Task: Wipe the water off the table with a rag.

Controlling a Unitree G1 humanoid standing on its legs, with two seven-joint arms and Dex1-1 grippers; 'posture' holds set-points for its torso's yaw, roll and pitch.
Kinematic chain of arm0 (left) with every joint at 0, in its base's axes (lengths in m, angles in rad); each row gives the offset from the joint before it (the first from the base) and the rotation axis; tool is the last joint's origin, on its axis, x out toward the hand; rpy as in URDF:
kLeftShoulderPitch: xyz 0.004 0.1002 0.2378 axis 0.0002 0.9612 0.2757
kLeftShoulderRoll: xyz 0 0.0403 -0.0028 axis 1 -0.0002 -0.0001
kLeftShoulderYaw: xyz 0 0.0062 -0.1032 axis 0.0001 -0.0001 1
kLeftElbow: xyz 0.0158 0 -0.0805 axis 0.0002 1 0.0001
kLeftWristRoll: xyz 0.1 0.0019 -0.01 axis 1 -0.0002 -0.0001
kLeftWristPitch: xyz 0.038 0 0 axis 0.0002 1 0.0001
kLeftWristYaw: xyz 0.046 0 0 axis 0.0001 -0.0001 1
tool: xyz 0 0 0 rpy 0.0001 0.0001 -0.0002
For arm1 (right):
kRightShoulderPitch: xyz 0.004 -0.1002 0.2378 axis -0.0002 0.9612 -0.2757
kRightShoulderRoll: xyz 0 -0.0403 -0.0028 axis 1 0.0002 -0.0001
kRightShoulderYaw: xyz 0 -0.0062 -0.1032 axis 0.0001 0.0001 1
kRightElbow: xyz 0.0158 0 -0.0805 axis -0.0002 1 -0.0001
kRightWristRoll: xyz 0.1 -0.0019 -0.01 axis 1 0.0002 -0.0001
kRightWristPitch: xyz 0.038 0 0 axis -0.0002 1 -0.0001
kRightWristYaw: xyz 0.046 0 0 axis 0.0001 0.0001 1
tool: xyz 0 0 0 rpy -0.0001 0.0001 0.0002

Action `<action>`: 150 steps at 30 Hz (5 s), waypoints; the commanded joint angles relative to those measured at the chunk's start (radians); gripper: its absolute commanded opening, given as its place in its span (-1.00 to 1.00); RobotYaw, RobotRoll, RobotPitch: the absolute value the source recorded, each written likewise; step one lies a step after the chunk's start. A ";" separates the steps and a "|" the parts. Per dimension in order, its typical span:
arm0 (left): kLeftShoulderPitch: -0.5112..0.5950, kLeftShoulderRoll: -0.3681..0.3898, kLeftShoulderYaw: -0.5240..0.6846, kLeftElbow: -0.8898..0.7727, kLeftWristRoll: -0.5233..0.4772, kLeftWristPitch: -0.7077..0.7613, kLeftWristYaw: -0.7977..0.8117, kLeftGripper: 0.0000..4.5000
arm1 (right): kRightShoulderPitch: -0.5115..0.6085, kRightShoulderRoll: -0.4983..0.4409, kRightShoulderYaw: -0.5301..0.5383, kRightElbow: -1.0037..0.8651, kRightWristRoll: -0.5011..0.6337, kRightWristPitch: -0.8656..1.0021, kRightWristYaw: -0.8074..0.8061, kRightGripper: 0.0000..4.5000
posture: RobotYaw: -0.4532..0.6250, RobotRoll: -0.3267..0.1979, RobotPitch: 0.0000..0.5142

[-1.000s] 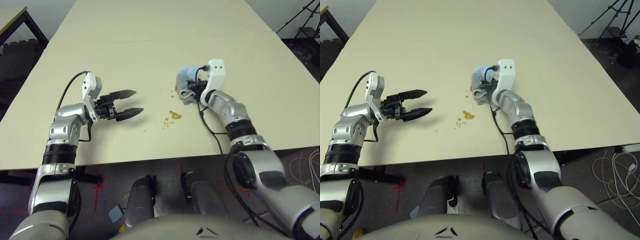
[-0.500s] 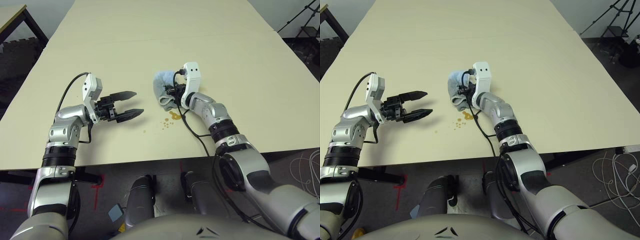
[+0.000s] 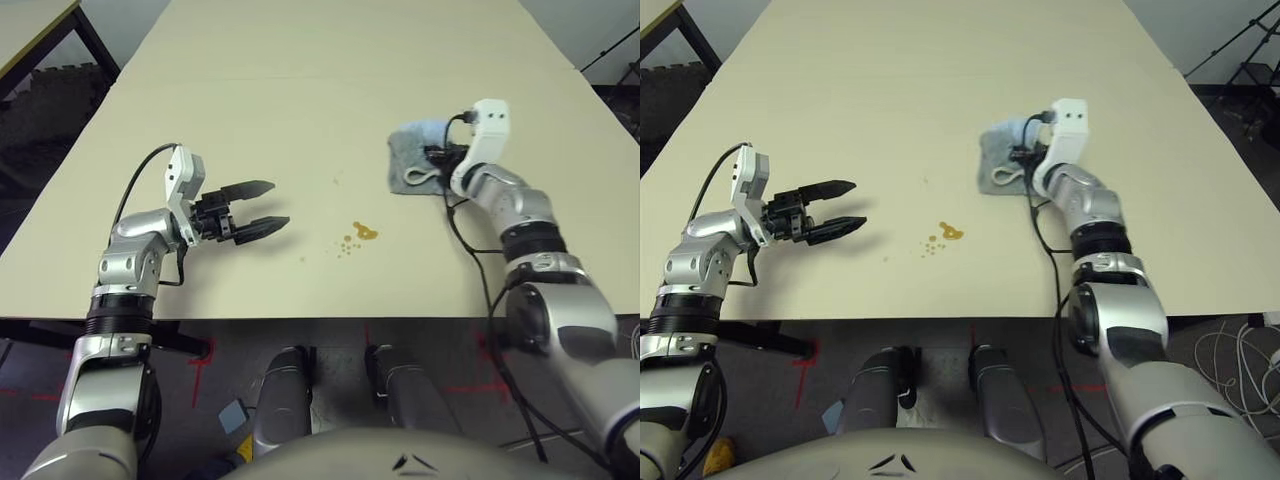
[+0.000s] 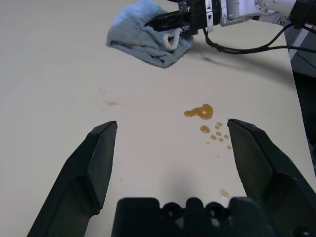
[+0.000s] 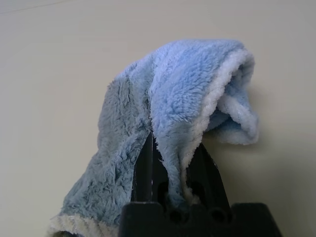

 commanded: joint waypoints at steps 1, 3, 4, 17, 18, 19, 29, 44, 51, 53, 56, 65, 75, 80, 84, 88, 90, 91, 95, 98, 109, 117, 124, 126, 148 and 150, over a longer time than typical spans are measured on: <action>-0.010 -0.004 -0.009 0.026 0.004 -0.009 -0.008 1.00 | 0.078 -0.024 0.003 -0.180 0.073 0.172 0.071 -1.00 | -0.43 0.25 -0.43; -0.013 -0.005 -0.011 0.031 0.005 -0.011 -0.011 1.00 | 0.140 -0.035 0.017 -0.310 0.122 0.291 0.103 -1.00 | -0.43 0.25 -0.43; -0.014 -0.005 -0.012 0.034 0.006 -0.012 -0.013 1.00 | 0.175 -0.037 0.022 -0.379 0.145 0.348 0.110 -1.00 | -0.43 0.25 -0.43; -0.056 0.009 -0.027 0.041 -0.011 0.039 -0.061 1.00 | 0.408 0.110 0.064 -0.764 0.254 0.618 0.016 -1.00 | -0.49 0.25 -0.42; -0.058 0.016 -0.030 0.042 -0.008 0.044 -0.073 1.00 | 0.414 0.125 0.070 -0.772 0.256 0.624 0.009 -1.00 | -0.49 0.25 -0.42; -0.058 0.020 -0.031 0.043 -0.005 0.046 -0.080 1.00 | 0.418 0.135 0.073 -0.778 0.257 0.629 0.004 -1.00 | -0.49 0.25 -0.42; -0.010 0.063 -0.034 0.004 -0.009 0.078 -0.123 1.00 | 0.453 0.222 0.190 -0.800 0.279 0.687 0.017 -1.00 | -0.44 0.25 -0.33; 0.074 0.082 -0.007 -0.108 -0.048 0.119 -0.099 1.00 | 0.465 0.191 0.388 -0.825 0.345 0.777 0.150 -1.00 | -0.39 0.25 -0.20; 0.095 0.088 -0.004 -0.139 -0.060 0.133 -0.090 1.00 | 0.444 0.192 0.443 -0.793 0.330 0.763 0.186 -1.00 | -0.38 0.25 -0.19; 0.096 0.087 -0.004 -0.141 -0.060 0.134 -0.087 1.00 | 0.437 0.195 0.461 -0.783 0.326 0.757 0.197 -1.00 | -0.39 0.25 -0.19; 0.093 0.084 -0.004 -0.139 -0.061 0.132 -0.085 1.00 | 0.425 0.192 0.498 -0.764 0.317 0.746 0.224 -1.00 | -0.39 0.25 -0.20; 0.076 0.072 -0.008 -0.121 -0.054 0.119 -0.083 1.00 | 0.387 0.161 0.510 -0.697 0.260 0.675 0.260 -1.00 | -0.40 0.25 -0.22; 0.055 0.060 -0.015 -0.090 -0.044 0.102 -0.086 1.00 | 0.297 0.003 0.308 -0.547 0.230 0.567 0.241 -1.00 | -0.42 0.25 -0.25; 0.033 0.051 -0.023 -0.061 -0.038 0.088 -0.089 1.00 | 0.240 -0.067 0.257 -0.447 0.215 0.507 0.249 -1.00 | -0.44 0.25 -0.28; 0.021 0.045 -0.025 -0.038 -0.032 0.075 -0.092 1.00 | 0.209 -0.090 0.230 -0.402 0.209 0.474 0.249 -1.00 | -0.46 0.25 -0.31; 0.007 0.044 -0.025 -0.007 -0.025 0.059 -0.091 1.00 | 0.167 -0.103 0.174 -0.357 0.207 0.431 0.223 -1.00 | -0.46 0.25 -0.31; 0.002 0.044 -0.025 0.005 -0.021 0.049 -0.090 1.00 | 0.139 -0.103 0.129 -0.326 0.209 0.394 0.199 -1.00 | -0.46 0.25 -0.31; -0.001 0.044 -0.025 0.011 -0.020 0.045 -0.089 1.00 | 0.125 -0.105 0.112 -0.311 0.207 0.377 0.190 -1.00 | -0.46 0.25 -0.31; -0.018 0.039 -0.020 0.044 -0.016 0.031 -0.080 1.00 | 0.055 -0.130 0.055 -0.265 0.205 0.297 0.194 -1.00 | -0.47 0.25 -0.30; -0.029 0.034 -0.015 0.067 -0.013 0.020 -0.075 1.00 | 0.009 -0.147 0.048 -0.217 0.176 0.212 0.210 -1.00 | -0.47 0.25 -0.29; -0.039 0.028 -0.006 0.092 -0.014 -0.008 -0.050 1.00 | -0.120 -0.167 0.107 0.275 -0.063 -0.269 0.174 -1.00 | -0.44 0.25 -0.28; -0.012 0.023 0.010 0.075 -0.014 -0.027 -0.017 1.00 | -0.145 -0.213 0.115 0.434 -0.159 -0.399 0.104 -0.60 | -0.42 0.25 -0.23; -0.036 -0.005 0.054 0.111 -0.010 -0.079 0.078 1.00 | -0.124 -0.289 0.027 0.367 -0.090 -0.405 0.148 0.46 | -0.44 0.25 -0.18; -0.055 -0.019 0.075 0.138 -0.001 -0.114 0.130 1.00 | -0.113 -0.312 0.001 0.347 -0.074 -0.408 0.163 0.80 | -0.44 0.25 -0.17; -0.206 -0.058 0.251 0.492 0.179 -0.547 0.851 1.00 | -0.090 -0.379 -0.211 0.419 0.032 -0.608 0.086 0.98 | -0.31 0.25 -0.28; -0.223 -0.052 0.254 0.524 0.189 -0.565 0.882 1.00 | -0.089 -0.374 -0.208 0.423 0.031 -0.611 0.087 0.98 | -0.31 0.25 -0.31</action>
